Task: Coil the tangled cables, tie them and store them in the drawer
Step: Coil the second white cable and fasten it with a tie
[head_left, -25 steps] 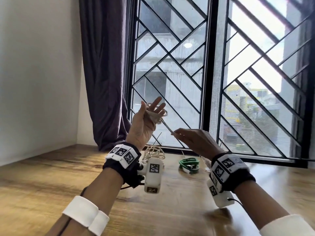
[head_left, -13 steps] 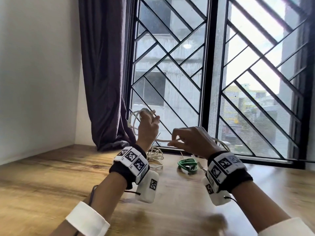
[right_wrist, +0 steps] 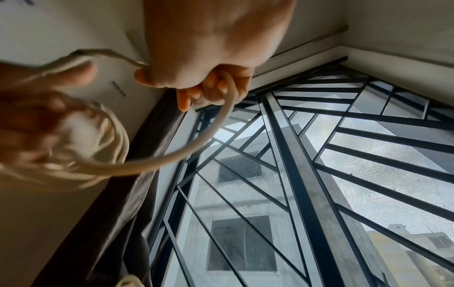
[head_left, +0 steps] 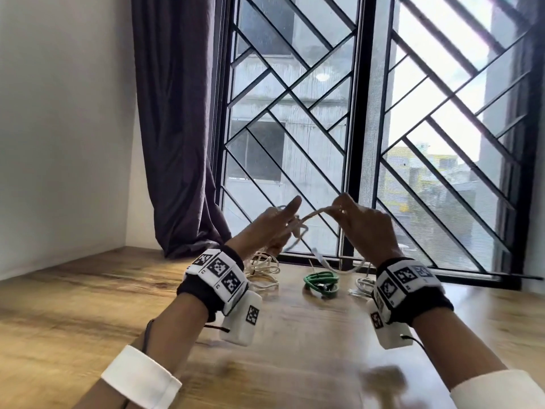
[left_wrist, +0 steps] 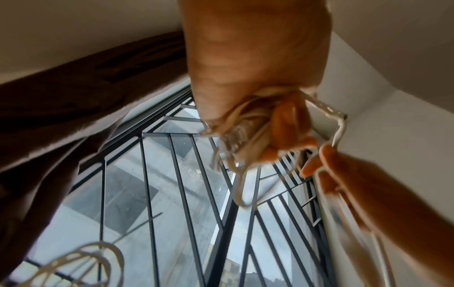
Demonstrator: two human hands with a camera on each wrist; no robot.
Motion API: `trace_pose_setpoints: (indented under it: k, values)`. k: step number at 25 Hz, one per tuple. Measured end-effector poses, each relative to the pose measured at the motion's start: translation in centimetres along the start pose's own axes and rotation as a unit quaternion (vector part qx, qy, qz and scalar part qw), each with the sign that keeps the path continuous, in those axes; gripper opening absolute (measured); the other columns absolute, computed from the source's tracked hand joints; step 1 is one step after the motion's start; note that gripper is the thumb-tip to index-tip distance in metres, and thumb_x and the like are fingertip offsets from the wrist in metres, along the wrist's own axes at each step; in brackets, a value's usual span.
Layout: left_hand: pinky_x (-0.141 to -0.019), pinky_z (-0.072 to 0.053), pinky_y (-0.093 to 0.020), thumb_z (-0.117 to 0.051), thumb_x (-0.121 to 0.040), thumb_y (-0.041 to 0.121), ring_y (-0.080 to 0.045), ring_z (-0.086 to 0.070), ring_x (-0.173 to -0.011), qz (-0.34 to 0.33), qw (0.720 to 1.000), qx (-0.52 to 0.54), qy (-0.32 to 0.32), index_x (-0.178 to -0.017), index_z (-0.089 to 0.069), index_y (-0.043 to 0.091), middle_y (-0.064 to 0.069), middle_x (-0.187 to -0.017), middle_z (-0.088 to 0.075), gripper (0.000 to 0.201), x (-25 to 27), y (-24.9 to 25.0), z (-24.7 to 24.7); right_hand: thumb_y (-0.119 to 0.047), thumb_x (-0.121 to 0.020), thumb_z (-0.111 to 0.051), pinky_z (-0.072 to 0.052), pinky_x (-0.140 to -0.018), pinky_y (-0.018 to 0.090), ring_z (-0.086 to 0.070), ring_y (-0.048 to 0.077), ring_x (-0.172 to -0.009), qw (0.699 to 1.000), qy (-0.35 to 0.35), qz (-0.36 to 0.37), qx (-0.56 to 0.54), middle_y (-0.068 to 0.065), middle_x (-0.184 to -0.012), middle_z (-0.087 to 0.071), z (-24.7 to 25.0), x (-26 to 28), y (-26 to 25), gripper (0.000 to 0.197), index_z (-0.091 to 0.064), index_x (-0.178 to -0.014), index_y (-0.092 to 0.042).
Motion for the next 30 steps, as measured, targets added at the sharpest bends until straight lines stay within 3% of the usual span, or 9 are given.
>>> trace_pose_setpoints:
  k: [3,6,12,15,19,21,23,27,30]
  values:
    - [-0.036,-0.03,-0.013,-0.04,-0.088,0.054,-0.005,-0.025,-0.031,0.035,0.979,0.052,-0.194,-0.067,-0.046,0.012,0.01,-0.038,-0.031,0.048,1.8,-0.1,-4.5,-0.054,-0.091,-0.021,-0.033,-0.062,0.033,-0.065,0.036,-0.079,0.996,-0.082,-0.033,0.007,0.008,-0.081,-0.068,-2.8,0.5,0.3,0.05,-0.047,-0.106,-0.014]
    - [-0.037,-0.034,-0.013,-0.046,-0.092,0.035,-0.004,-0.028,-0.029,0.032,0.959,0.156,-0.236,-0.065,-0.05,0.015,0.01,-0.037,-0.032,0.034,2.3,0.7,-5.2,-0.039,-0.099,-0.032,-0.035,-0.059,0.034,-0.063,0.04,-0.074,0.993,-0.086,-0.059,-0.056,0.013,-0.08,-0.065,-3.9,0.5,0.3,0.03,-0.042,-0.105,-0.011]
    - [-0.061,-0.048,-0.026,-0.041,-0.097,0.024,-0.011,-0.055,-0.053,-0.071,0.939,0.329,-0.075,-0.074,-0.056,0.015,0.003,-0.061,-0.055,0.029,0.2,1.3,-0.6,-0.006,-0.095,-0.04,-0.038,-0.05,0.03,-0.051,0.024,-0.057,0.932,-0.3,-0.08,-0.188,0.004,-0.066,-0.047,-10.5,2.4,-1.2,0.036,-0.027,-0.129,-0.007]
    - [-0.061,-0.051,-0.026,-0.05,-0.09,0.022,-0.013,-0.062,-0.058,-0.085,0.937,0.337,0.039,-0.08,-0.056,0.011,0.0,-0.073,-0.064,0.016,-0.3,0.4,1.8,-0.002,-0.093,-0.045,-0.044,-0.046,0.023,-0.05,0.016,-0.056,0.874,-0.408,-0.07,-0.255,0.001,-0.072,-0.05,-12.2,4.2,-3.7,0.055,-0.014,-0.138,-0.011]
    - [-0.057,-0.047,-0.024,-0.043,-0.098,0.016,-0.013,-0.061,-0.056,-0.077,0.928,0.316,0.182,-0.083,-0.052,0.013,-0.003,-0.084,-0.069,0.018,-0.2,-0.8,4.3,0.002,-0.087,-0.057,-0.052,-0.053,0.021,-0.056,0.016,-0.063,0.832,-0.434,-0.031,-0.345,0.004,-0.091,-0.053,-11.4,4.6,-6.8,0.089,0.004,-0.145,-0.028]
    - [-0.056,-0.043,-0.023,-0.042,-0.099,0.014,-0.016,-0.058,-0.057,-0.065,0.93,0.274,0.237,-0.086,-0.059,0.013,-0.007,-0.073,-0.069,0.021,-0.1,-1.8,5.6,-0.002,-0.088,-0.056,-0.05,-0.054,0.021,-0.057,0.015,-0.063,0.822,-0.434,-0.014,-0.369,0.003,-0.091,-0.052,-10.5,4.5,-7.6,0.065,-0.023,-0.136,-0.032]
    - [-0.058,-0.038,-0.024,-0.04,-0.1,0.012,-0.02,-0.054,-0.059,-0.054,0.933,0.24,0.264,-0.091,-0.06,0.01,-0.005,-0.06,-0.068,0.022,-0.5,-2.9,6.5,-0.016,-0.095,-0.049,-0.047,-0.053,0.019,-0.058,0.016,-0.061,0.803,-0.459,-0.013,-0.379,0.001,-0.083,-0.052,-9.7,5.0,-8.7,0.012,-0.052,-0.098,-0.027]
    - [-0.05,-0.044,-0.022,-0.039,-0.1,0.007,-0.021,-0.065,-0.063,-0.044,0.91,0.252,0.325,-0.093,-0.054,0.001,-0.001,-0.063,-0.062,0.018,-1.3,-5.4,8.7,-0.051,-0.094,-0.04,-0.043,-0.055,0.019,-0.05,0.007,-0.053,0.808,-0.464,0.029,-0.362,-0.002,-0.066,-0.051,-8.9,5.0,-11.0,0.044,-0.06,-0.077,-0.015]
    - [-0.053,-0.046,-0.016,-0.042,-0.098,0.006,-0.028,-0.059,-0.091,-0.042,0.919,0.174,0.351,-0.099,-0.044,0.002,-0.007,-0.087,-0.058,0.005,-0.8,-5.7,9.3,-0.057,-0.084,-0.053,-0.038,-0.051,0.018,-0.044,0.008,-0.054,0.817,-0.4,0.058,-0.411,-0.001,-0.063,-0.047,-7.6,3.6,-11.9,0.047,-0.059,-0.077,-0.011]
Point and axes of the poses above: each hand's wrist, its own x-axis away from the middle knuckle, its own z-axis out of the back of the hand, y = z × x, the point moved 10 cm from there along -x, towards the middle knuckle
